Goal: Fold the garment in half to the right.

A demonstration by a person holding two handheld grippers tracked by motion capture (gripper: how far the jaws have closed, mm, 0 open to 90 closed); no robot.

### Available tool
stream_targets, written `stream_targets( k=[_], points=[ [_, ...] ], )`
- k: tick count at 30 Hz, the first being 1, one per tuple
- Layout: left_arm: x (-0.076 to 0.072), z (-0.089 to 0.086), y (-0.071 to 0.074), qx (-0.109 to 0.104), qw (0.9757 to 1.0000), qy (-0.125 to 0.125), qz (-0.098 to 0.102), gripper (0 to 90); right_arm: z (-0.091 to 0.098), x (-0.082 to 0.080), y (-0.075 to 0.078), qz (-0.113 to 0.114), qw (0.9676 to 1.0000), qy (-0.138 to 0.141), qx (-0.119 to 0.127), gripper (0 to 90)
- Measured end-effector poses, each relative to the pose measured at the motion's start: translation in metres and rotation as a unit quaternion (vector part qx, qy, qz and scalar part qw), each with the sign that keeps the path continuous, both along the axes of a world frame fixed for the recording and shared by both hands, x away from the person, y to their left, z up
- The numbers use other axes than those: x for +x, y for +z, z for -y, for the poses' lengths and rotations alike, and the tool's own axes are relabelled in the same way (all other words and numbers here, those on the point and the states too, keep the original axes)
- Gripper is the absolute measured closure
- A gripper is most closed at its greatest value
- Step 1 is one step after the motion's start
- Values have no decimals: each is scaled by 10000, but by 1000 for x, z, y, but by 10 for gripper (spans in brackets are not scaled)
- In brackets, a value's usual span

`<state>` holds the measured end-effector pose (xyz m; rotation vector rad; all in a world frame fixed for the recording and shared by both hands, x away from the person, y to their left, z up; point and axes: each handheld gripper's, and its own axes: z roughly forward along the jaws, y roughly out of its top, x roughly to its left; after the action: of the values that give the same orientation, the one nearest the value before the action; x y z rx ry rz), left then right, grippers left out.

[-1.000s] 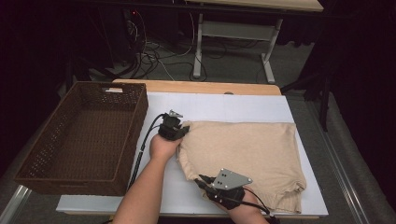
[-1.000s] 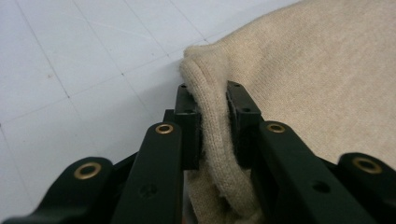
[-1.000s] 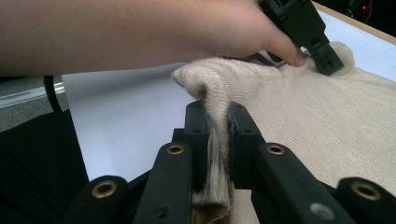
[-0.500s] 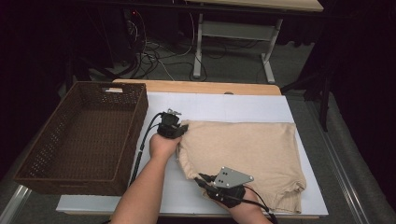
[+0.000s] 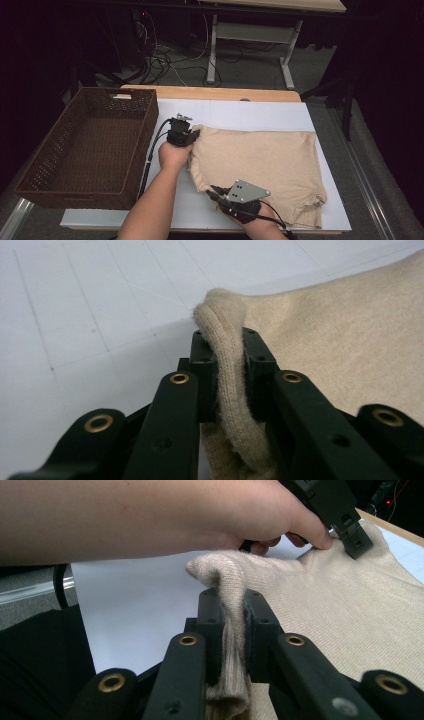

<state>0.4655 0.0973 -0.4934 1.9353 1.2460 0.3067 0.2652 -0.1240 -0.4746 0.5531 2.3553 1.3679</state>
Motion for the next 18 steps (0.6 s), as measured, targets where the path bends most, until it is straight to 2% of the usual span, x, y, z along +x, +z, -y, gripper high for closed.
stream_targets(
  k=[3,6,9,11,13,15,18],
  points=[
    [0,-8,6,42,10000,82,7,768,-6,0,2,22,10000,48,34,817],
    [-2,-14,15,170,9996,205,20,768,-13,3,3,9,9999,151,59,817],
    [-4,-20,28,151,9992,359,21,768,-20,5,6,-33,9997,221,98,818],
    [-6,-24,39,165,9990,401,83,768,-26,7,11,15,9995,266,165,818],
    [-8,-28,49,7,9990,429,151,768,-34,6,17,77,9992,325,201,818],
    [-11,-30,60,158,9985,468,243,768,-40,5,22,109,9989,394,235,818],
    [-13,-33,68,189,9980,528,290,769,-48,2,28,192,9982,487,295,817]
  ],
)
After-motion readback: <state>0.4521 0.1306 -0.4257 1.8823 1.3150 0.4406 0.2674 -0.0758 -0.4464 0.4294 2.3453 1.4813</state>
